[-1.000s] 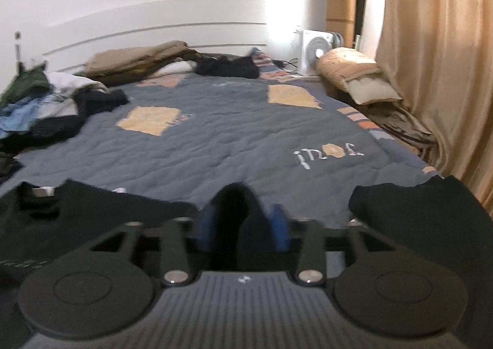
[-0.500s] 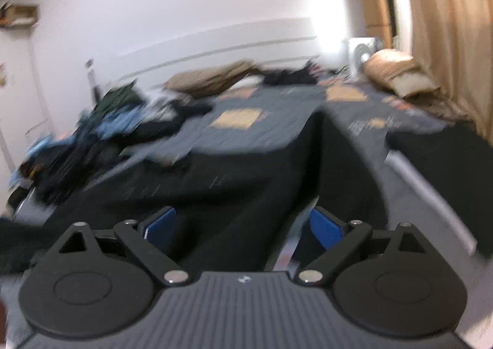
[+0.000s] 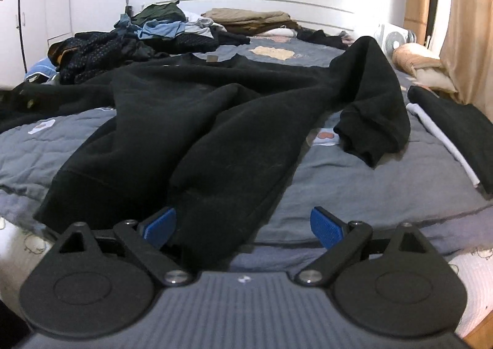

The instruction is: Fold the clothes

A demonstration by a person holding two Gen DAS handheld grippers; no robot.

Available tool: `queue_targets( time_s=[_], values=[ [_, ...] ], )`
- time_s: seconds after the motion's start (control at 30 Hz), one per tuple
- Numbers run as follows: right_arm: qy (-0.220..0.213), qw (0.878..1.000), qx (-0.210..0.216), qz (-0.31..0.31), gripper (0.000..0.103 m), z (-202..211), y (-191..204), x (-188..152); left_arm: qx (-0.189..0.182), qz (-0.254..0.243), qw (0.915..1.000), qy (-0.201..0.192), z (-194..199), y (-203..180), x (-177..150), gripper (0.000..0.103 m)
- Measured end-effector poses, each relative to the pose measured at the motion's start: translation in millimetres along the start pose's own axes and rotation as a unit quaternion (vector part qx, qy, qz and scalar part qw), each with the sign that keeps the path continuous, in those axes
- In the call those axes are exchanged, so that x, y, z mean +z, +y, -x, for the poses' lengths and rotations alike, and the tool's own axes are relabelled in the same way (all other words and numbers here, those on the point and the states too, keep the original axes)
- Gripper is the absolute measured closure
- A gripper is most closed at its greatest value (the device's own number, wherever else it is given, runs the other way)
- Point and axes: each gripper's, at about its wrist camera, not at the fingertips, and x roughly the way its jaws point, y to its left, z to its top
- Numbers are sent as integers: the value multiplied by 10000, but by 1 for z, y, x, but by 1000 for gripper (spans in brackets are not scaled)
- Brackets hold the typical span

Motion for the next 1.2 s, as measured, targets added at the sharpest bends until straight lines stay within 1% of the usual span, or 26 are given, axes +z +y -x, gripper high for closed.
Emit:
queue_targets(
  time_s=[0.03, 0.13, 0.27, 0.4, 0.43, 0.53, 0.67, 0.73, 0.83, 0.9, 0.93, 0.97, 1.0, 1.03, 1.07, 1.1, 1.17, 1.2],
  values=[
    [11, 10000, 8, 1, 9, -1, 1, -2, -35, -169, 9998, 14, 2, -1, -5, 14],
    [107, 9998, 54, 151, 9, -3, 8, -8, -69, -440, 9990, 79, 9, -1, -22, 13],
    [209, 9987, 61, 469, 9, -9, 22, -12, -74, -451, 9987, 222, 12, 2, -35, 13],
    [311, 9964, 67, 786, 10, -16, 35, -16, -63, -774, 9966, 266, 15, -2, -48, 13],
    [336, 9957, 69, 866, 10, -17, 38, -16, -114, -907, 9955, 252, 16, -5, -51, 13],
    [470, 9938, -7, 1010, 10, -24, 43, -18, -252, -1362, 9901, 237, 19, -16, -60, 13],
    [483, 9935, -127, 1020, 12, -29, 44, -19, -257, -2053, 9776, 399, 12, -33, -76, 13],
    [530, 9936, -181, 983, 12, -33, 42, -18, -290, -2314, 9711, 499, 7, -41, -83, 13],
    [616, 9936, -178, 926, 17, -36, 40, -19, -413, -2498, 9658, 555, 2, -48, -89, 13],
    [649, 9937, -152, 903, 27, -38, 39, -20, -357, -2530, 9652, 555, -2, -49, -91, 13],
    [666, 9937, -139, 892, 32, -38, 38, -21, -315, -2518, 9657, 557, -4, -49, -91, 17],
    [670, 9940, -125, 850, 40, -38, 37, -21, -335, -2356, 9695, 585, -5, -44, -87, 25],
    [665, 9946, -110, 785, 43, -38, 36, -21, -354, -2194, 9731, 612, -6, -39, -84, 30],
    [660, 9952, -95, 721, 47, -38, 34, -20, -374, -2030, 9764, 639, -8, -35, -81, 40],
    [642, 9956, -135, 662, 58, -38, 32, -20, -398, -1865, 9794, 668, -9, -30, -78, 49],
    [634, 9962, -157, 573, 66, -38, 28, -19, -497, -1684, 9818, 723, -8, -26, -75, 52],
    [626, 9974, -113, 353, 71, -37, 21, -17, -686, -1331, 9853, 826, -8, -17, -69, 65],
    [597, 9979, -79, 250, 75, -36, 18, -16, -663, -1358, 9853, 794, -6, -17, -69, 69]
  ],
)
